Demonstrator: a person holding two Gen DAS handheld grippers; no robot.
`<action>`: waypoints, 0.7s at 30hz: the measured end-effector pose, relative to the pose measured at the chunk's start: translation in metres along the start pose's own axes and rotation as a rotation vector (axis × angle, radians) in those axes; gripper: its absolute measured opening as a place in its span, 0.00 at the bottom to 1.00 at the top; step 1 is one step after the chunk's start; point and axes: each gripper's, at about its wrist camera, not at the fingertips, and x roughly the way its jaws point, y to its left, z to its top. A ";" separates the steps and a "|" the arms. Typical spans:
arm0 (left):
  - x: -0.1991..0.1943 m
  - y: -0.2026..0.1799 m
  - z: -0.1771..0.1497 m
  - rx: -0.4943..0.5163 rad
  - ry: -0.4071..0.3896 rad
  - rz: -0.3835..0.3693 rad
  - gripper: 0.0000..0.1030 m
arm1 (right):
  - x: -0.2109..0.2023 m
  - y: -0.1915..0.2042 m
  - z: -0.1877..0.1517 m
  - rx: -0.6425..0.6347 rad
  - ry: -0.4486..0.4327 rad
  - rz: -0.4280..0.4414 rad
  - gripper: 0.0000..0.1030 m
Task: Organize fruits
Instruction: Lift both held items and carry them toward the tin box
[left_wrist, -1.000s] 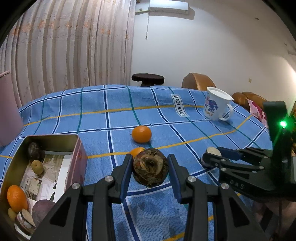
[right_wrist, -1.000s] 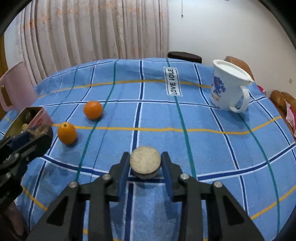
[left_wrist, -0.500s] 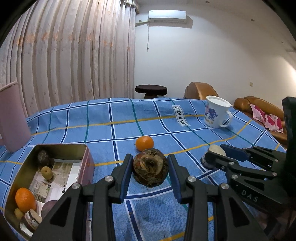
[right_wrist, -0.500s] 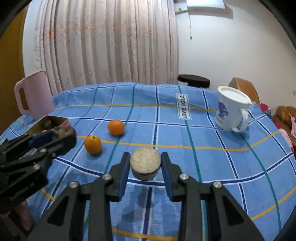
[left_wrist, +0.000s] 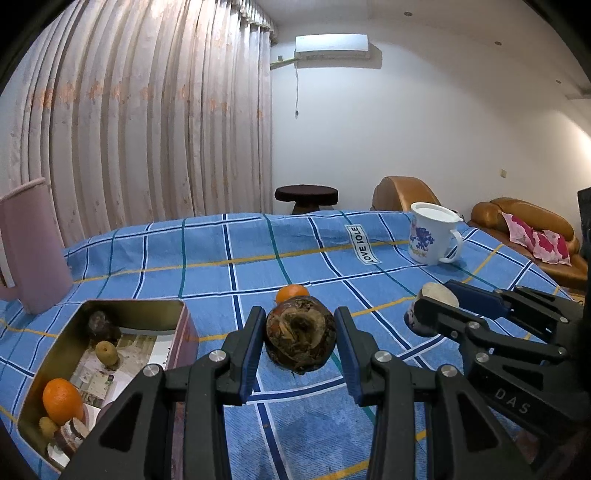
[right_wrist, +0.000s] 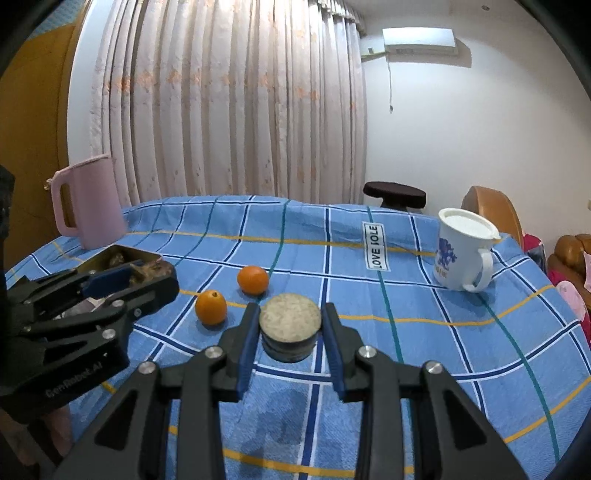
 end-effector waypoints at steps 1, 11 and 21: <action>-0.001 0.000 0.000 0.001 -0.007 0.003 0.39 | -0.002 0.001 0.000 -0.002 -0.010 0.000 0.35; -0.015 -0.003 -0.001 0.019 -0.076 0.031 0.39 | -0.012 0.003 -0.001 -0.007 -0.070 0.006 0.35; -0.020 -0.001 -0.002 0.011 -0.100 0.047 0.39 | -0.022 0.004 -0.003 -0.016 -0.120 0.014 0.35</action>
